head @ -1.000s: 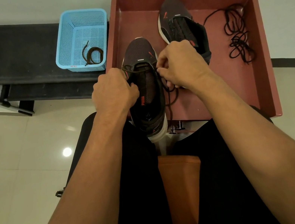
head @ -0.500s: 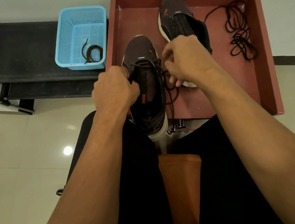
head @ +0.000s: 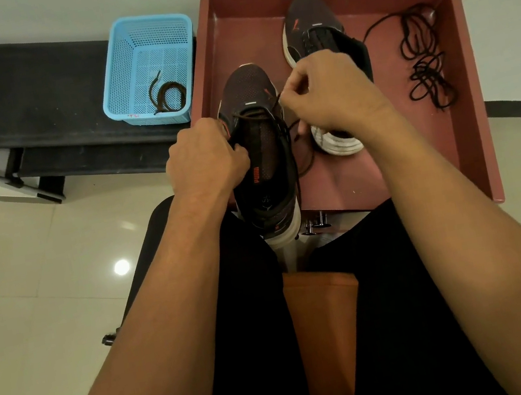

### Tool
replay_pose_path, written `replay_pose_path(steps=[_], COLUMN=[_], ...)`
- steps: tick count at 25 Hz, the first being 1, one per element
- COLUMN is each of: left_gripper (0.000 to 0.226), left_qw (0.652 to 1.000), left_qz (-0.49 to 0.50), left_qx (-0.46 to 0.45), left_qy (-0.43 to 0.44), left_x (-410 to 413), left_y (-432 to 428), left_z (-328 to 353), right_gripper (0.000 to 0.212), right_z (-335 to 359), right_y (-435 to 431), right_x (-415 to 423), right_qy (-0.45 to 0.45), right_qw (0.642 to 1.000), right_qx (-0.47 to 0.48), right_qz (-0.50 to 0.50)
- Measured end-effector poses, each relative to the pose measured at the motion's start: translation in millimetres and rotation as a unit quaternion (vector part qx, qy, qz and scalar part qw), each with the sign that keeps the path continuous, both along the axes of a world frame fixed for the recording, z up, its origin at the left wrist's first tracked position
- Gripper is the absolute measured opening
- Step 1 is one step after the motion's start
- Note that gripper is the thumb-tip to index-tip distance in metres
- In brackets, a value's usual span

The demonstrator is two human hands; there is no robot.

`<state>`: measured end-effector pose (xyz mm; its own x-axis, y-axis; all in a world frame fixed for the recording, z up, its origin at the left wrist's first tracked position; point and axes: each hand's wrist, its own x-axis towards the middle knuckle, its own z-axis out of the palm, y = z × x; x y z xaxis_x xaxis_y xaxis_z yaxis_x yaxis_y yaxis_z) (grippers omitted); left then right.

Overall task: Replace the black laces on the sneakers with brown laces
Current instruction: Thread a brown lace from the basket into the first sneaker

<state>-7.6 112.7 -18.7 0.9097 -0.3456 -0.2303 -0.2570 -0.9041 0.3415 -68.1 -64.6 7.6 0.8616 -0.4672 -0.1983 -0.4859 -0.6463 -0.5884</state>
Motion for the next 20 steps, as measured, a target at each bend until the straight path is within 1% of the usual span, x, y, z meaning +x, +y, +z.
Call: replay_pose_path(steps=[2,4,5,6,8,9,11,12,14,16,20], left_gripper=[0.023,0.032,0.039,0.044,0.044,0.038,0.019,0.012,0.012,0.011,0.01], left_qw=[1.0,0.999,0.996,0.988,0.954,0.935,0.913,0.909,0.904,0.897,0.861], left_qz=[-0.007,-0.026,-0.044,-0.073,-0.134,-0.154,-0.164,-0.153,-0.104,-0.042,0.087], left_qx=[-0.001,-0.031,-0.073,-0.133,-0.263,-0.314,-0.37,-0.387,-0.415,-0.44,-0.496], left_qy=[-0.002,0.001,0.003,-0.005,-0.043,-0.052,-0.041,-0.031,-0.009,0.011,0.069], left_x=[-1.3,0.1,1.6,3.5,7.2,8.7,10.9,12.4,18.0,24.1,31.6], left_y=[0.7,0.1,-0.8,-3.1,-11.7,-16.5,-23.0,-24.3,-23.0,-19.8,-17.8], left_z=[2.1,4.0,5.9,8.1,11.9,13.0,14.7,14.2,10.8,6.4,-2.1], right_gripper=[0.018,0.022,0.024,0.024,0.021,0.02,0.018,0.015,0.011,0.011,0.015], right_z=[11.6,17.9,19.0,20.1,24.0,25.8,29.9,32.1,34.4,31.3,15.9], right_y=[-4.8,-6.6,-6.6,-5.7,-3.8,-3.7,-6.2,-9.7,-20.1,-32.3,-49.4], right_x=[-5.4,-6.9,-6.4,-6.2,-6.4,-6.9,-9.8,-12.0,-16.4,-20.4,-26.8], right_qy=[-0.049,-0.1,-0.121,-0.134,-0.142,-0.144,-0.155,-0.162,-0.176,-0.185,-0.178], right_qw=[0.998,0.994,0.992,0.99,0.988,0.987,0.983,0.981,0.977,0.976,0.975], right_qx=[0.025,0.034,0.031,0.031,0.042,0.049,0.067,0.079,0.107,0.117,0.129], right_qz=[-0.014,-0.014,-0.008,0.002,0.033,0.049,0.069,0.068,0.045,0.018,-0.024])
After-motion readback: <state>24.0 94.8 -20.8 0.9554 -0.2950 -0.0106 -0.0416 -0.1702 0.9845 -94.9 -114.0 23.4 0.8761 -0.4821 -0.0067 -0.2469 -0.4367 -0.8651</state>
